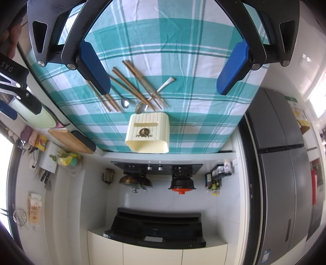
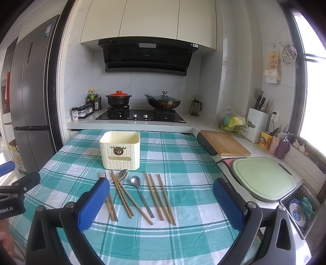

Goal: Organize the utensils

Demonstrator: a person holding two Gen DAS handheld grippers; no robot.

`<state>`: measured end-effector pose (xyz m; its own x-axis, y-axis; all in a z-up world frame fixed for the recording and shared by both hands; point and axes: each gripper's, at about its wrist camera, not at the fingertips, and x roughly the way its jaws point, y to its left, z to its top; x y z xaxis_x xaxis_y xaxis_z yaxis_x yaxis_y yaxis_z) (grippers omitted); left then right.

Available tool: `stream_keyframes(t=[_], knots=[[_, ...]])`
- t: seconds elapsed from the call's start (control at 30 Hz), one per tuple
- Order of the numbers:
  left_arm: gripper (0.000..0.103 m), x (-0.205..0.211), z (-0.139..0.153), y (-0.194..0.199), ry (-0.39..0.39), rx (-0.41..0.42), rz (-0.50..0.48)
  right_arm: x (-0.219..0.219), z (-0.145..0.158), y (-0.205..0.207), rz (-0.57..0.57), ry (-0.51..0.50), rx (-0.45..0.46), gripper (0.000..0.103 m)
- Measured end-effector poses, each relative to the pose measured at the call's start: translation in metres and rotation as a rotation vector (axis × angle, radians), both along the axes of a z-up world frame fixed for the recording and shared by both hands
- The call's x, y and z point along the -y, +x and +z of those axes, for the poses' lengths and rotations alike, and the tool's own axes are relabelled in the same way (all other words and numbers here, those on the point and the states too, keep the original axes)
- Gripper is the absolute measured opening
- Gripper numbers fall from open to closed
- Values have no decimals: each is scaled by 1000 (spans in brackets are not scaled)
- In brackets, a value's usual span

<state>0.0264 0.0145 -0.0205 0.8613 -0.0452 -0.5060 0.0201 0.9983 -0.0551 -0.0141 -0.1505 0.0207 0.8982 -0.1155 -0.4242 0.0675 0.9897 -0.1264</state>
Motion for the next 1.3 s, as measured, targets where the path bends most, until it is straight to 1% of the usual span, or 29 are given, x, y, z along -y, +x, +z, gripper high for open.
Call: stream_keyframes(t=[0.13,0.23,0.4,0.5,0.57,0.63,0.73,0.83,0.93,1.0,1.03,1.13,1.3], knots=[[103,-2,0,2,12,-4,5,2,-2,1,-11,6,8,103],[103,-11,1,4,19,-1,29,9,-3,3,-24,23,13,103],[103,-37,-4,15,-14,-19,81,19,-8,12,-27,43,1,103],[103,-48,-15,27,-30,-49,82,22,-14,19,-25,42,-13,103],[103,-52,-26,38,-34,-82,64,24,-19,25,-23,40,-27,103],[103,-50,-39,52,-24,-117,27,27,-27,33,-28,35,-52,103],[103,-44,-63,79,2,-185,-35,35,-39,44,-46,25,-93,103],[102,-39,-89,107,1,-266,-83,46,-53,55,-45,34,-134,103],[102,-33,-107,128,24,-308,-112,63,-66,64,-73,27,-168,103],[101,-28,-114,137,55,-325,-116,76,-75,72,-95,22,-198,103],[101,-27,-115,139,54,-330,-121,84,-80,75,-110,23,-216,103],[101,-22,-117,143,0,-344,-126,102,-93,81,-148,34,-258,103],[102,-2,-134,165,-66,-406,-8,113,-115,90,-178,61,-318,103]])
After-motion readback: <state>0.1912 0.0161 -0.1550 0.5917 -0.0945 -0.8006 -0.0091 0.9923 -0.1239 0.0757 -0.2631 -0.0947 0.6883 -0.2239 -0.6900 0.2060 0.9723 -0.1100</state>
